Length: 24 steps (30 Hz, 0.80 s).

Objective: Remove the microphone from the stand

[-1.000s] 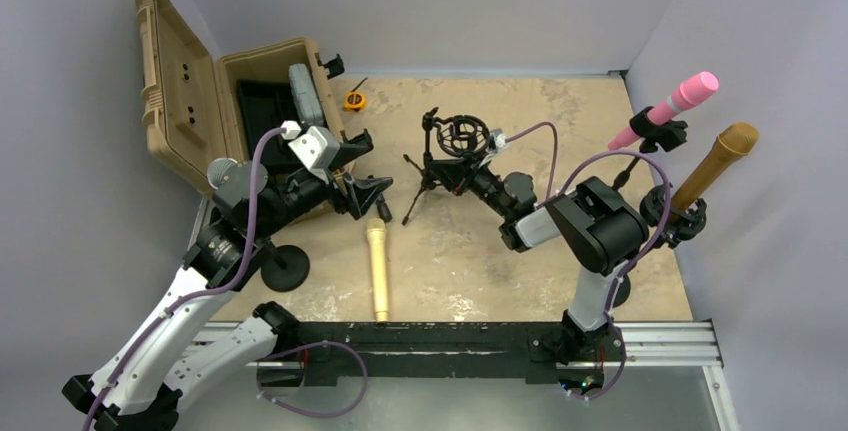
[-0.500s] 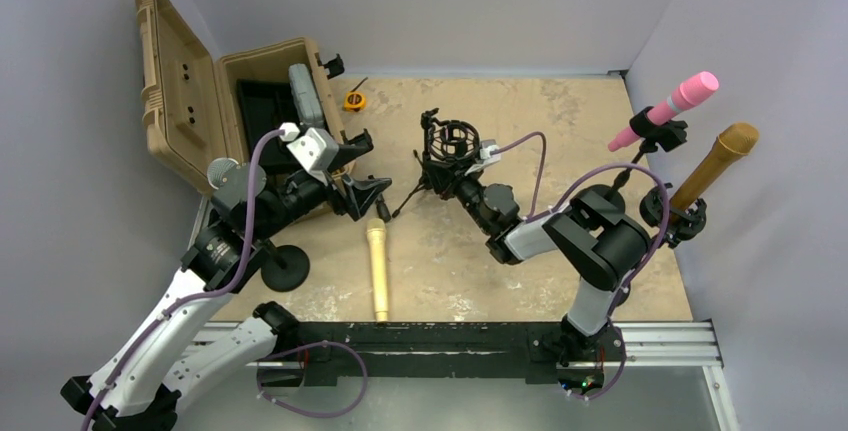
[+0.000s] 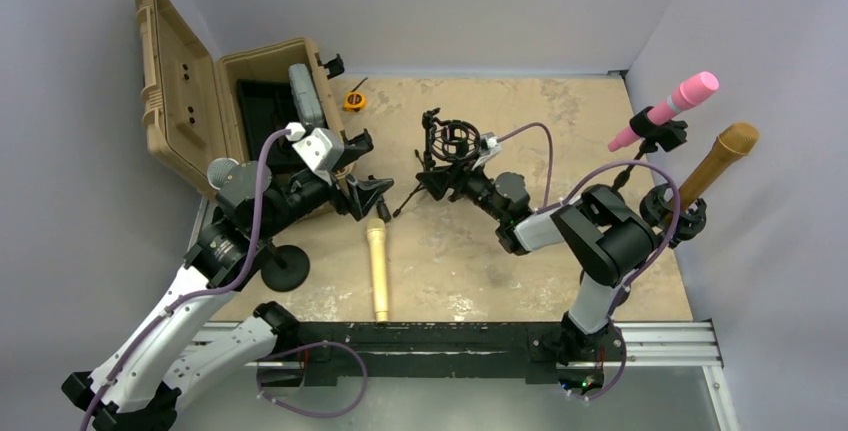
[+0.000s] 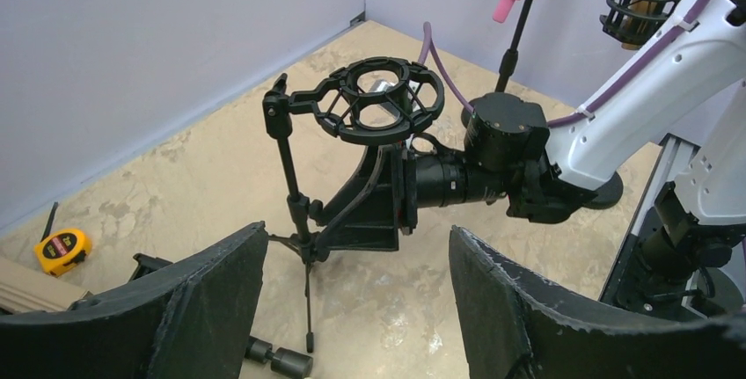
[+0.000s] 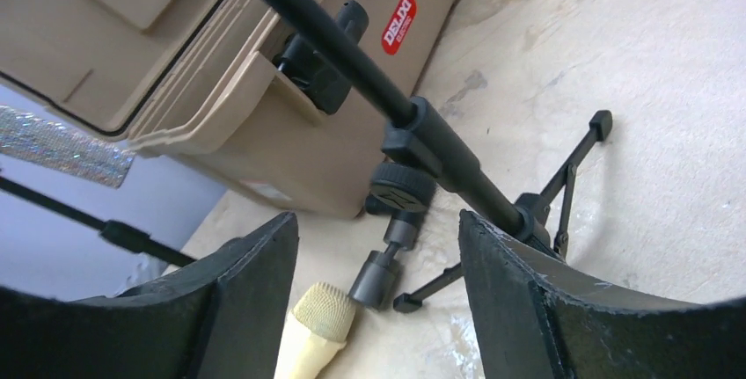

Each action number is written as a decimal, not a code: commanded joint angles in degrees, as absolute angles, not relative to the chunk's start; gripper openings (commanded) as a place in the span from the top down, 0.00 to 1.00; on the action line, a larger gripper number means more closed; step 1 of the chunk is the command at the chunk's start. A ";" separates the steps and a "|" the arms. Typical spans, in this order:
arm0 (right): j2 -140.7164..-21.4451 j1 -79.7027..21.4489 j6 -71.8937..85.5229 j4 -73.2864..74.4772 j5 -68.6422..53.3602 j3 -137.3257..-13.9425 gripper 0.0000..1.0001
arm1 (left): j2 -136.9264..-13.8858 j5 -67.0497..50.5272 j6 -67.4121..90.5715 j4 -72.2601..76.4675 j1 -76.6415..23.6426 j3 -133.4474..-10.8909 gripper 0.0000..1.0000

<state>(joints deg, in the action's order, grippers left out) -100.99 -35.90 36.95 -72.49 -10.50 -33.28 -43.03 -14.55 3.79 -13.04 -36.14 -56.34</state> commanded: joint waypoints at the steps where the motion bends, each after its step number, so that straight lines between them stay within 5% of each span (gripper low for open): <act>1: -102.86 -29.83 46.09 -79.52 -27.19 -31.76 0.35 | -43.54 -14.72 2.99 -12.53 -36.52 -57.21 0.27; 11: -109.62 -24.93 64.90 -95.62 -41.60 -33.53 0.37 | -45.07 -14.95 3.16 -12.49 -36.47 -57.05 0.27; 24: -110.61 -23.46 72.98 -92.97 -35.43 -40.10 0.40 | -44.79 -15.45 3.34 -12.43 -36.56 -57.14 0.27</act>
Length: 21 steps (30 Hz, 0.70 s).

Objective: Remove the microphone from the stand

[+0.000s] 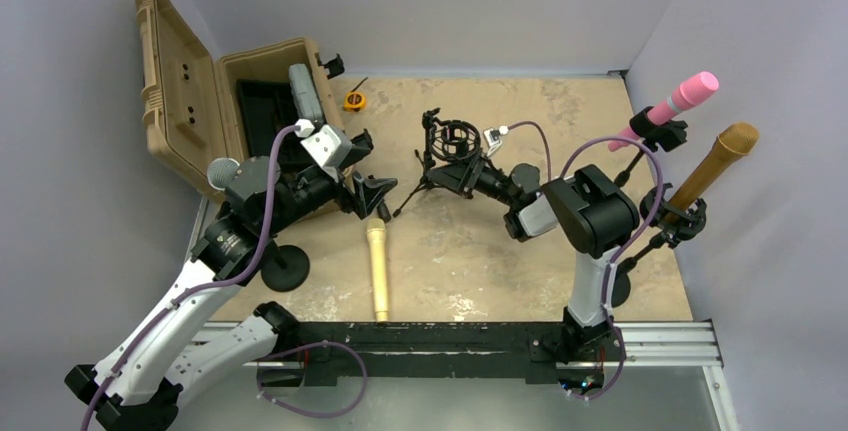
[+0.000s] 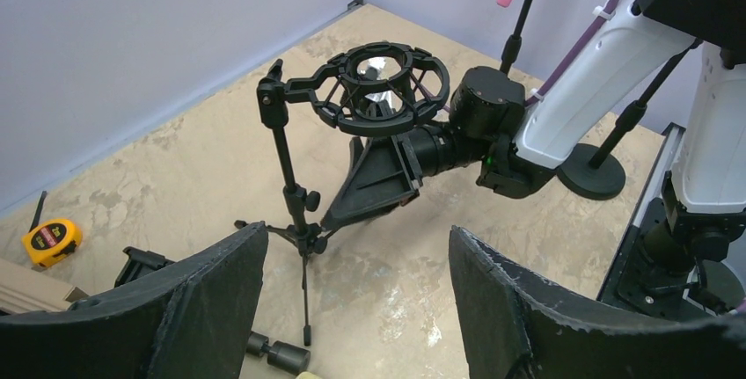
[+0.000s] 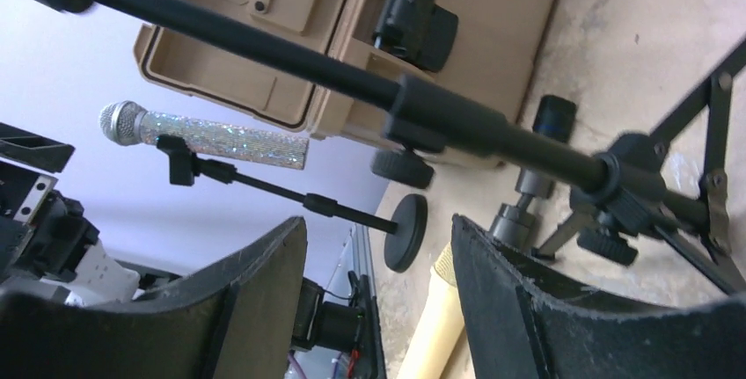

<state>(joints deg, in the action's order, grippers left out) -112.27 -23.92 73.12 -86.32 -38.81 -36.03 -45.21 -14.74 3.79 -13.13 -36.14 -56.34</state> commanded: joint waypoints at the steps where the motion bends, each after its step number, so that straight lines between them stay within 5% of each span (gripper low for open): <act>1: -110.84 -23.44 72.94 -92.32 -34.82 -40.78 0.40 | -44.74 -15.41 3.34 -12.47 -36.64 -57.17 0.27; 12: -113.98 -22.85 77.11 -94.12 -32.89 -42.15 0.46 | -43.79 -14.85 2.73 -12.74 -37.06 -57.28 0.27; 21: -114.41 -22.85 76.03 -93.27 -31.75 -42.68 0.65 | -43.53 -15.14 2.78 -12.82 -37.09 -57.31 0.27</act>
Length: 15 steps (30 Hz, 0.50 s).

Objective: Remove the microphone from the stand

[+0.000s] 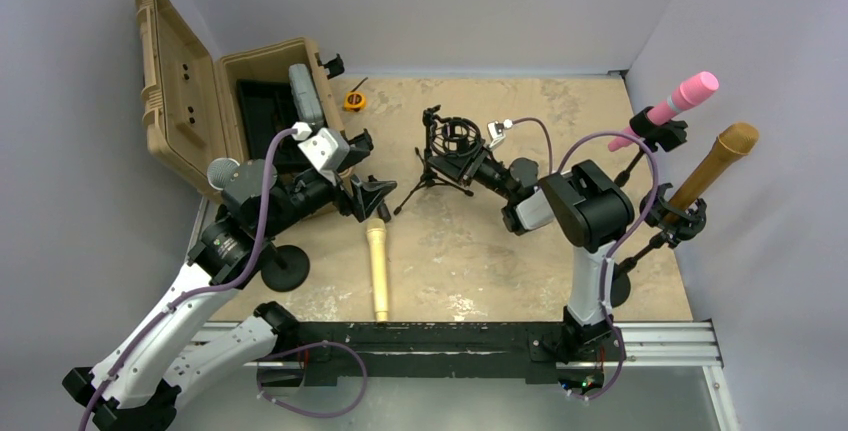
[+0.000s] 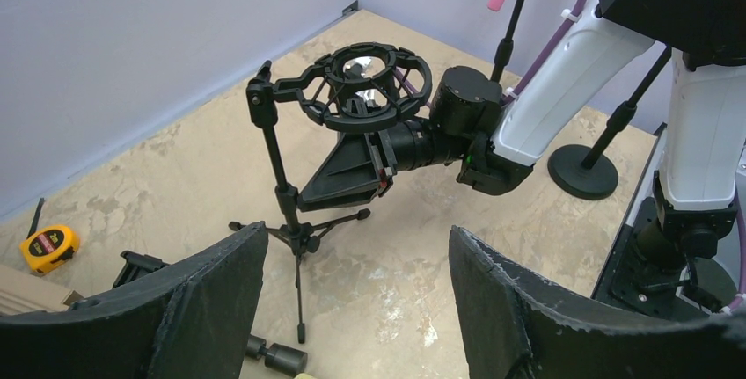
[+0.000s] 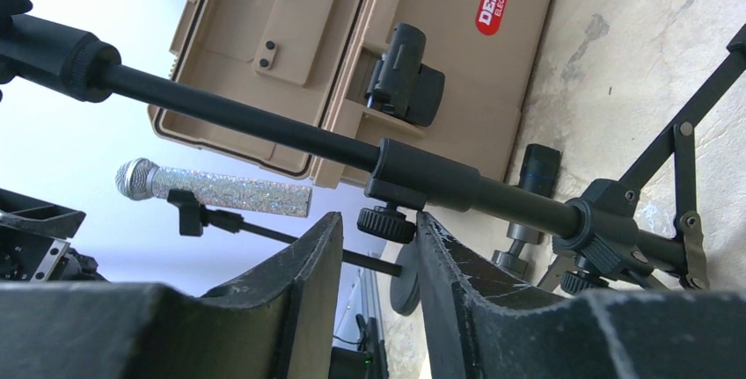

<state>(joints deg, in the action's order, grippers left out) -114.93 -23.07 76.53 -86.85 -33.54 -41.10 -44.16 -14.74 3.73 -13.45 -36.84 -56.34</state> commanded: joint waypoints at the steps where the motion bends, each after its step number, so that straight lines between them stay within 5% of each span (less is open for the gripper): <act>1: -114.17 -22.84 75.36 -91.97 -31.31 -43.06 0.66 | -43.51 -15.08 2.78 -12.85 -37.17 -57.32 0.27; 9: -112.25 -23.09 67.59 -81.28 -26.47 -45.74 1.00 | -43.68 -15.01 2.66 -12.84 -37.23 -57.31 0.27; 15: -106.89 -24.25 52.30 -66.48 -17.16 -46.84 1.00 | -43.77 -14.59 2.50 -13.02 -37.27 -57.46 0.27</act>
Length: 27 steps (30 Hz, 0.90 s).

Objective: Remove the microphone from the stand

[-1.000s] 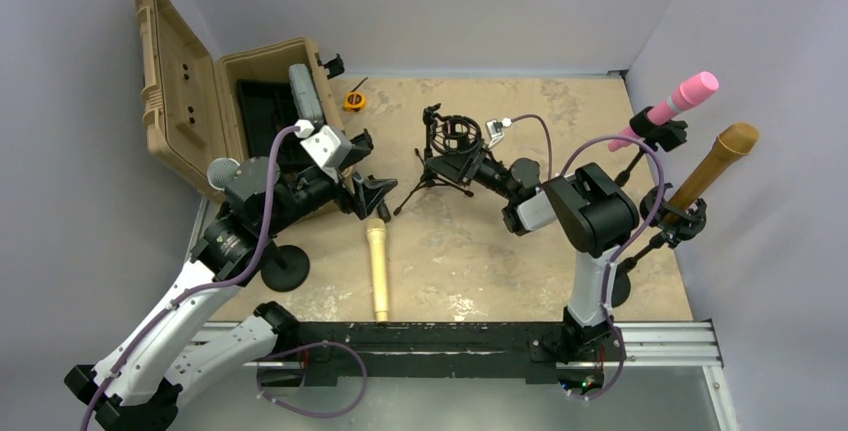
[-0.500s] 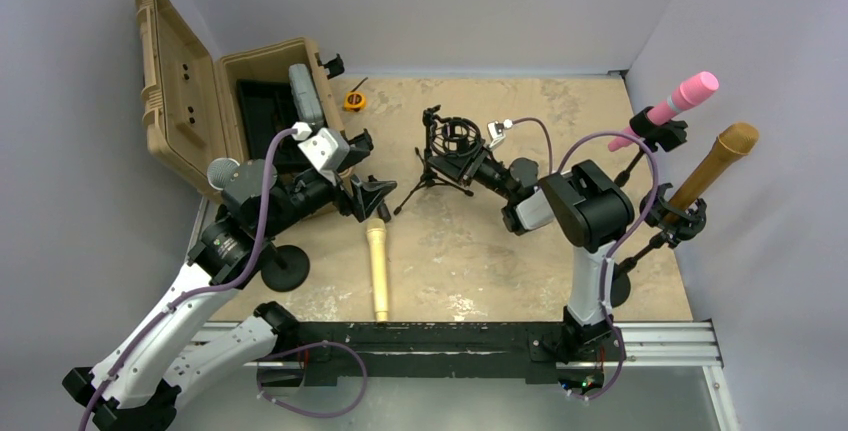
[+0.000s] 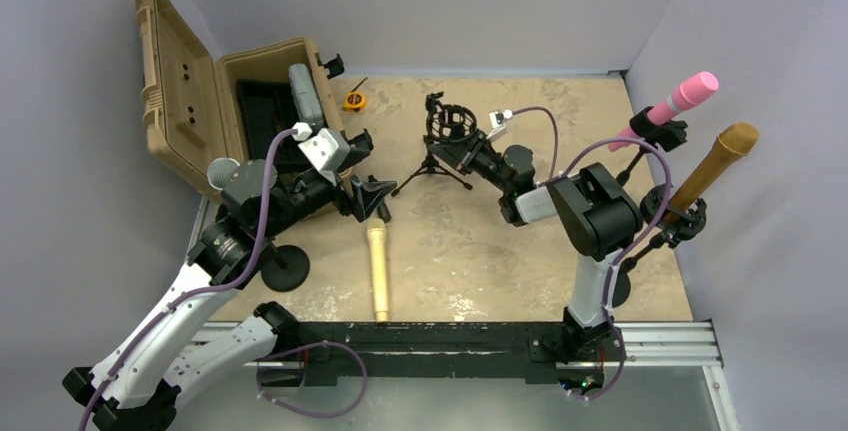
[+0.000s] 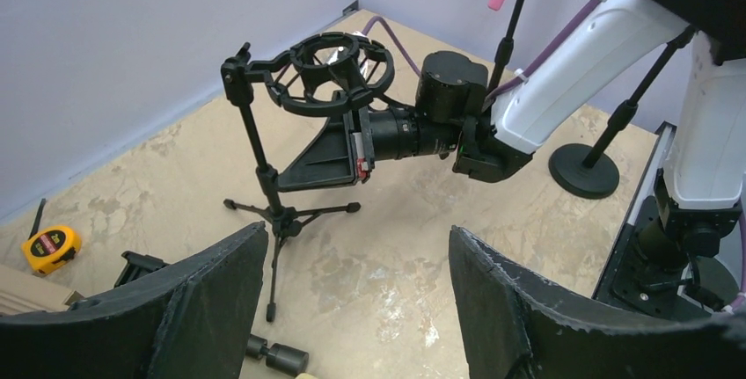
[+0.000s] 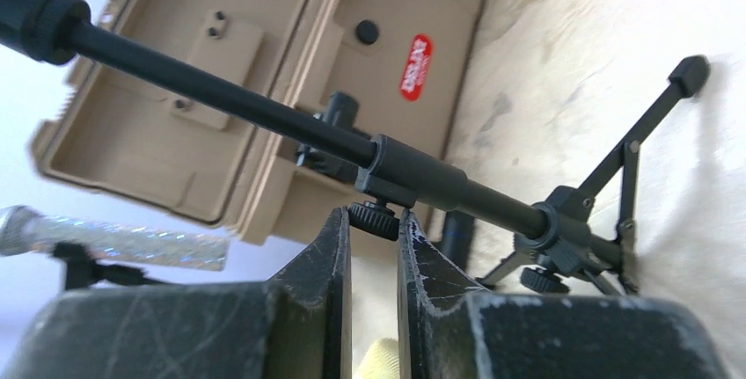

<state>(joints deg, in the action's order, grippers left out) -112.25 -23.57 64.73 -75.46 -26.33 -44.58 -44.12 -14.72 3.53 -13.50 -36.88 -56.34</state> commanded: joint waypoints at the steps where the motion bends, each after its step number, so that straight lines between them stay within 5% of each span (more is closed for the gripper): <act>1: -106.04 -24.73 49.73 -64.69 -15.38 -47.00 1.00 | -43.77 -14.65 2.55 -13.03 -37.29 -57.44 0.27; 12: -103.72 -32.88 29.11 -38.01 7.21 -60.64 1.00 | -45.07 -14.24 2.63 -13.11 -37.30 -57.40 0.27; 27: -102.65 -34.72 15.63 -25.14 9.59 -71.18 1.00 | -45.95 -14.06 2.67 -13.19 -37.36 -57.43 0.28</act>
